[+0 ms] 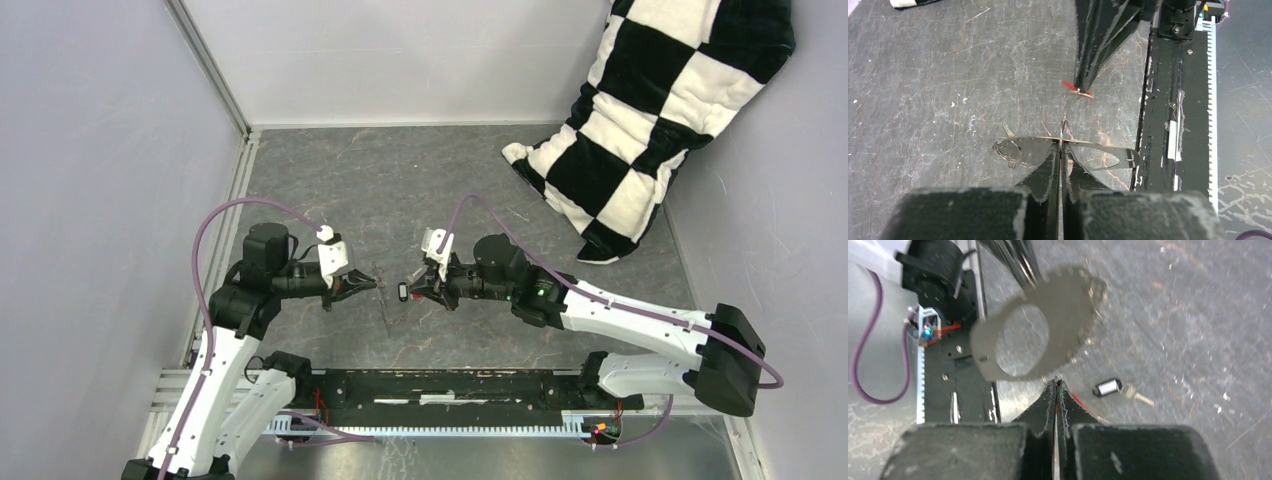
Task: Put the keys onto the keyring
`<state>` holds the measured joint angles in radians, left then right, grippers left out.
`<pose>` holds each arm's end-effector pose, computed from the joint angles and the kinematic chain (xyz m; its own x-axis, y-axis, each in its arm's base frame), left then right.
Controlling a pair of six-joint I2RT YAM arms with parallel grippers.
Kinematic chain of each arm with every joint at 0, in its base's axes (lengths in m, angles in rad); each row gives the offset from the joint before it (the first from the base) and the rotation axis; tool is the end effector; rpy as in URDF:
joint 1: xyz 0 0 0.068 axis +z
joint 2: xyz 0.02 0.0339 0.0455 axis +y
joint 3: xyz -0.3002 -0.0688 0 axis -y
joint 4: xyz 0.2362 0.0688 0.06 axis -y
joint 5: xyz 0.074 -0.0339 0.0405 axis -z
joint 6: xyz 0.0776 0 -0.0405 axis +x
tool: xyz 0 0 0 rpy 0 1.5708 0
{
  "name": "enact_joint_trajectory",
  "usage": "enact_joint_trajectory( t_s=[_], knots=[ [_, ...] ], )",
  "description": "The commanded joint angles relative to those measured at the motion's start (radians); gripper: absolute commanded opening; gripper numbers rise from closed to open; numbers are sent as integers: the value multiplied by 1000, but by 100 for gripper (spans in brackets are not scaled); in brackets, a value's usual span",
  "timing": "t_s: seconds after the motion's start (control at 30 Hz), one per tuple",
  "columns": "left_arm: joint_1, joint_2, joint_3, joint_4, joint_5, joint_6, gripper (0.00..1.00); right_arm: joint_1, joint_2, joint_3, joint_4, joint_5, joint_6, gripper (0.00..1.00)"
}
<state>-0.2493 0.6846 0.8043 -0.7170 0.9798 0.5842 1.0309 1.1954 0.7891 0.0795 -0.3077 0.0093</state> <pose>0.0924 -0.0900 0.3252 -0.0118 0.3201 -0.9473 0.9703 0.2326 0.0665 0.1293 0.2615 0.3071 -0.1740 -0.2731 -0.9461 -0.9633 0.2464 0.1060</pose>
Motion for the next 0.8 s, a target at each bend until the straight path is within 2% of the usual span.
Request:
enact_joint_trajectory(
  t_s=[0.0, 0.23, 0.77],
  knots=[
    [-2, -10, 19, 10, -12, -29, 2, 72, -10, 110, 1, 91, -16, 0],
    [-2, -28, 26, 10, -33, -42, 2, 140, 20, 204, 10, 160, -33, 0],
    [-2, -43, 18, 10, -62, -38, 2, 205, 134, 353, -23, 245, -70, 0]
  ],
)
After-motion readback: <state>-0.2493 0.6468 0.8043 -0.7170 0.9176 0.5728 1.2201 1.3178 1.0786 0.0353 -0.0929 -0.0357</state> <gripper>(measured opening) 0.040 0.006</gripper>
